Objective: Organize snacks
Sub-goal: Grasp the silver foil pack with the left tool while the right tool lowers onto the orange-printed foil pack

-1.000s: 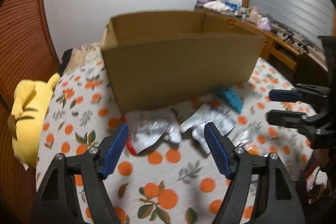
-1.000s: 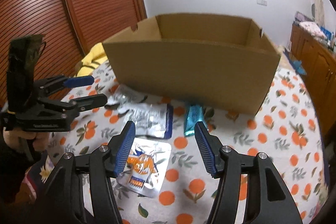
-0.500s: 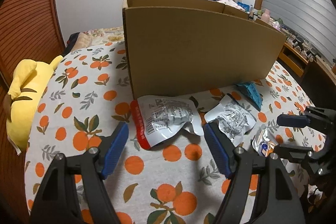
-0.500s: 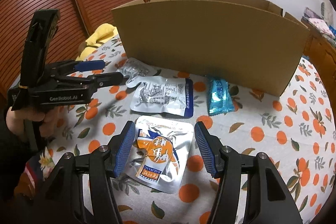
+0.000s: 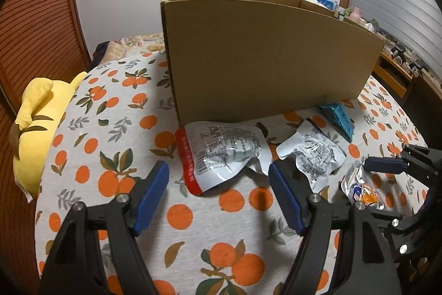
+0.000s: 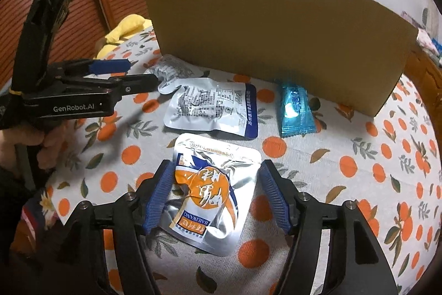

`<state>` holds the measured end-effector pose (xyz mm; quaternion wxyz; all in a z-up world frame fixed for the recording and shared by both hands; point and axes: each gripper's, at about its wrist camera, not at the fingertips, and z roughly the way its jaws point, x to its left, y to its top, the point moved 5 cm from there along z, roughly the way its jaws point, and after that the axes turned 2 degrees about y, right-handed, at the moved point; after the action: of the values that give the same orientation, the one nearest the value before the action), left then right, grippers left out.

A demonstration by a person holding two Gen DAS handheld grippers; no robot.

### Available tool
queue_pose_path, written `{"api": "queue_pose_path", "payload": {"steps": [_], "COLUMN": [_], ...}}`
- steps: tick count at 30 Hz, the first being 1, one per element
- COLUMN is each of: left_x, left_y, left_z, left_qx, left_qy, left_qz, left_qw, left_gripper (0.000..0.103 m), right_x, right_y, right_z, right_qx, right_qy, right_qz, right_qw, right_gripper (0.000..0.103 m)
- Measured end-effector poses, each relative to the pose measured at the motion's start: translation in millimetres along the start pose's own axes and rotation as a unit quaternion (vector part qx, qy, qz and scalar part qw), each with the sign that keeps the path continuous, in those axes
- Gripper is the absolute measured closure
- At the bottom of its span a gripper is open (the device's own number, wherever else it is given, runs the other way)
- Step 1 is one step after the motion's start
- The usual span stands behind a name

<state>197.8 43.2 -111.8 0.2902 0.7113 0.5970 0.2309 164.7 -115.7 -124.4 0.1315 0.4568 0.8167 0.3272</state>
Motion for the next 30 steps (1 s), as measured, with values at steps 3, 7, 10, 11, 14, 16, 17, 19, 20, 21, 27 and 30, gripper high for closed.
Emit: {"api": "queue_pose_path", "payload": {"steps": [3, 7, 10, 11, 14, 16, 17, 19, 20, 21, 27, 30], "left_x": [-0.3, -0.2, 0.0, 0.3, 2.7, 3.7, 3.7, 2.8, 2.0, 1.2, 0.7, -1.4], "left_y": [-0.2, 0.7, 3.8, 5.0, 12.0, 15.6, 16.8, 19.6, 20.7, 20.7, 18.9, 18.4], "left_z": [0.4, 2.2, 4.3, 5.1, 10.6, 14.3, 16.1, 21.0, 23.5, 25.0, 37.1, 39.1], "left_qx": [0.001, 0.003, 0.002, 0.003, 0.008, 0.012, 0.014, 0.021, 0.023, 0.026, 0.042, 0.041], "left_qy": [-0.001, -0.005, -0.012, -0.014, -0.026, -0.032, -0.035, -0.035, -0.032, -0.03, -0.017, -0.012], "left_qz": [-0.001, -0.004, -0.007, -0.009, -0.025, -0.035, -0.039, -0.043, -0.042, -0.042, -0.041, -0.035], "left_qw": [1.0, 1.0, 0.9999, 0.9999, 0.9993, 0.9988, 0.9985, 0.9983, 0.9983, 0.9983, 0.9981, 0.9985], "left_gripper": [0.028, 0.028, 0.028, 0.028, 0.028, 0.028, 0.028, 0.028, 0.028, 0.028, 0.028, 0.026], "right_x": [3.0, 6.3, 5.4, 5.5, 5.3, 5.6, 5.0, 5.1, 4.5, 5.2, 5.9, 6.1], "right_y": [-0.4, -0.6, -0.1, -0.2, -0.1, -0.2, -0.6, -0.7, -0.8, -0.6, -0.9, -1.0], "right_z": [2.9, 5.2, 5.8, 5.8, 5.8, 5.8, 5.8, 5.8, 5.8, 5.8, 5.8, 5.8], "right_qx": [0.003, 0.003, 0.003, 0.003, 0.003, 0.003, 0.003, 0.003, 0.003, 0.003, 0.003, 0.003], "right_qy": [-0.012, -0.021, -0.018, -0.018, -0.018, -0.018, -0.017, -0.018, -0.017, -0.017, -0.017, -0.018], "right_qz": [-0.013, -0.021, -0.018, -0.019, -0.018, -0.018, -0.018, -0.019, -0.018, -0.018, -0.019, -0.019], "right_qw": [1.0, 1.0, 1.0, 1.0, 1.0, 1.0, 1.0, 1.0, 1.0, 1.0, 1.0, 1.0], "right_gripper": [0.03, 0.027, 0.026, 0.026, 0.026, 0.026, 0.026, 0.025, 0.025, 0.025, 0.025, 0.025]}}
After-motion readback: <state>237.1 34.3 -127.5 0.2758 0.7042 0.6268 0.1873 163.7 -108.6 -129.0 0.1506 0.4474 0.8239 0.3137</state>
